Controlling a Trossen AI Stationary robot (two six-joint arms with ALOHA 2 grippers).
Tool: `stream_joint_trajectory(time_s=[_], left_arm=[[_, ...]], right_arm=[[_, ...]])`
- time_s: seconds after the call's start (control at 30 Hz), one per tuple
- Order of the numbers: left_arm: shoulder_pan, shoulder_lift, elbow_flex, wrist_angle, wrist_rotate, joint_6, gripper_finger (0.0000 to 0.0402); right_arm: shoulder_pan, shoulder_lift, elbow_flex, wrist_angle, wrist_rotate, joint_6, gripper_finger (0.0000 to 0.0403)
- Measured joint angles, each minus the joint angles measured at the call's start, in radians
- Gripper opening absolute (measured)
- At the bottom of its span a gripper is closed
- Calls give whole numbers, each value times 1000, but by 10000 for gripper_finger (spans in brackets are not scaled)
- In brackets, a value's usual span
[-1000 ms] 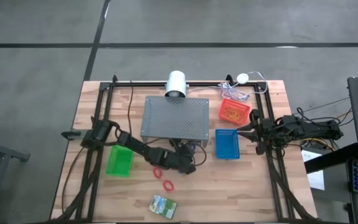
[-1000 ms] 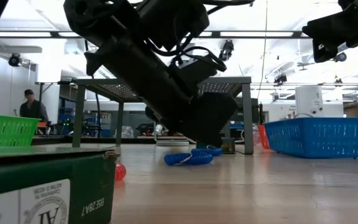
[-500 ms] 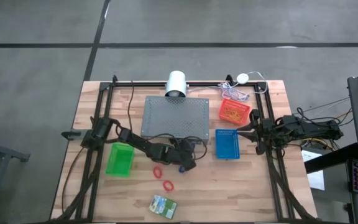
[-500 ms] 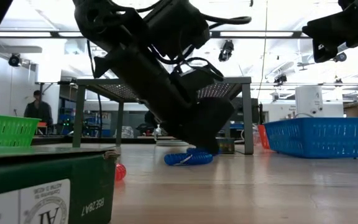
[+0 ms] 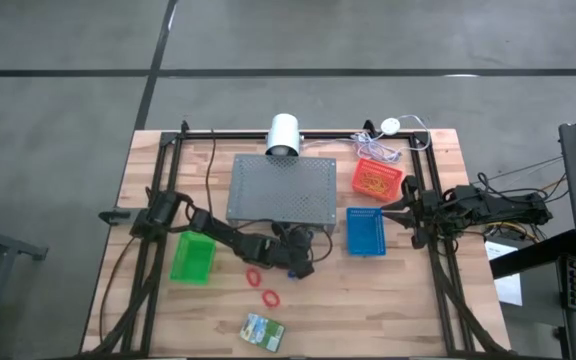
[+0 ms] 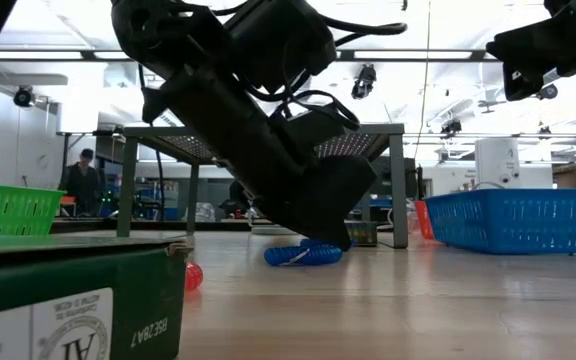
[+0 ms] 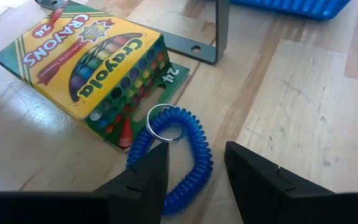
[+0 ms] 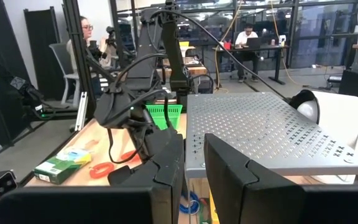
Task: Pick & Place Office Desk Supplies
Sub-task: Put the top blue spring keychain into the green bin
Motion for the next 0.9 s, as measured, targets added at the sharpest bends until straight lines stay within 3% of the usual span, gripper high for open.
stream_joint_trajectory(time_s=[0.6,0.9], left_arm=[[-5,1,0,0,2,-23,95],[-5,1,0,-1,-4,-25,42]], right_arm=[[0,0,0,0,0,0,63],[0,0,0,0,0,2,63]])
